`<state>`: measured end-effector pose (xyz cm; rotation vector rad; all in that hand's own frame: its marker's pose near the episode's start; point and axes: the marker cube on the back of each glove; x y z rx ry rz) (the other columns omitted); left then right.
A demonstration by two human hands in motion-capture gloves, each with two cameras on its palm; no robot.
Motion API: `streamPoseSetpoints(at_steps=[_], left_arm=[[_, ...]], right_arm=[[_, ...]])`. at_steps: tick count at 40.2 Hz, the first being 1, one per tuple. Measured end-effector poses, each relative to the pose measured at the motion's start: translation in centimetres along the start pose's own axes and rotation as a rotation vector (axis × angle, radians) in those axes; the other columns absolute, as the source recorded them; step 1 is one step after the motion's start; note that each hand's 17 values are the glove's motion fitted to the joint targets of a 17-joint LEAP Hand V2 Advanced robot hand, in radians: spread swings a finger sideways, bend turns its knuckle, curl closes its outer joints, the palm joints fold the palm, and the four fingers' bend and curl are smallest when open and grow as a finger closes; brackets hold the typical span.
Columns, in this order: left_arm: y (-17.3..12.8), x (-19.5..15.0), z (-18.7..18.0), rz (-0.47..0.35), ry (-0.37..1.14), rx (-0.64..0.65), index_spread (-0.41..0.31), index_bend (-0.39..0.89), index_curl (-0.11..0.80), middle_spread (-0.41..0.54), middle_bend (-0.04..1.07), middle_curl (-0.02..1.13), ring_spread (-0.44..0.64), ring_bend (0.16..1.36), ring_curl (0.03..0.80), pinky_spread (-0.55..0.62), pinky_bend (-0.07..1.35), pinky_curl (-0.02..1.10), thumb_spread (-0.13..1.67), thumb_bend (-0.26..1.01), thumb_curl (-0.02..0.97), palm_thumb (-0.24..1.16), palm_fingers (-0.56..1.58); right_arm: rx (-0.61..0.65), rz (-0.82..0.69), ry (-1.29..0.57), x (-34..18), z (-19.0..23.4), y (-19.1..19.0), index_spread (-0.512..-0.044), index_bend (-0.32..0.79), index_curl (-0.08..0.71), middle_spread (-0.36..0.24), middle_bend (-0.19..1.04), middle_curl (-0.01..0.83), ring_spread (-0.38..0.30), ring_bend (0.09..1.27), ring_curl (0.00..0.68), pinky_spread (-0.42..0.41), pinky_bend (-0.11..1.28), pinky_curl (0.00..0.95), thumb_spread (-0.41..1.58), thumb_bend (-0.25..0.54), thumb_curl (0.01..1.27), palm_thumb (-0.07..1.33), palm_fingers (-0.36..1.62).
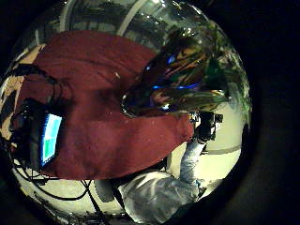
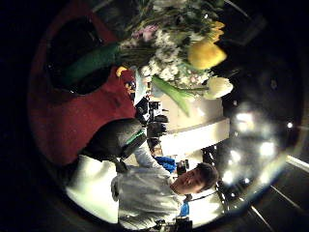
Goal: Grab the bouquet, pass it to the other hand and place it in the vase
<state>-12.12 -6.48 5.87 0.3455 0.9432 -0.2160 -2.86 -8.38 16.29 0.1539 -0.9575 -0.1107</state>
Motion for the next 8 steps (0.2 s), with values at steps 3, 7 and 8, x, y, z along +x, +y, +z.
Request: streamPoseSetpoints(at_steps=[3,7,8], left_arm=[[0.1,0.3,-1.1,0.004,-0.002,0.035,0.167,0.03,0.168,0.369,0.18,0.33,0.45,0.60,0.301,0.47,0.41,0.32,0.79,-0.04,0.438,0.31,-0.25],[0.3,0.6,-2.5,0.008,0.014,0.109,0.166,0.05,0.146,0.378,0.18,0.32,0.48,0.58,0.290,0.49,0.39,0.31,0.79,-0.05,0.416,0.28,-0.23],[0.3,0.6,-2.7,0.005,0.022,0.119,0.164,0.06,0.144,0.370,0.19,0.32,0.48,0.57,0.286,0.49,0.38,0.30,0.79,-0.07,0.408,0.25,-0.20]], right_arm=[[0.016,0.020,-0.011,0.6,-0.1,-0.1,-0.239,0.17,0.401,-0.129,0.21,0.445,-0.117,0.24,0.383,0.091,0.16,0.281,0.99,-0.020,0.55,0.88,0.85],[0.025,0.037,-0.036,1.3,0.6,-0.8,-0.239,0.17,0.404,-0.131,0.21,0.447,-0.114,0.23,0.384,0.092,0.16,0.278,0.99,-0.022,0.55,0.88,0.85],[0.020,0.040,-0.042,1.4,0.9,-1.0,-0.239,0.17,0.405,-0.131,0.21,0.447,-0.114,0.23,0.384,0.093,0.16,0.277,0.99,-0.021,0.55,0.88,0.85]])
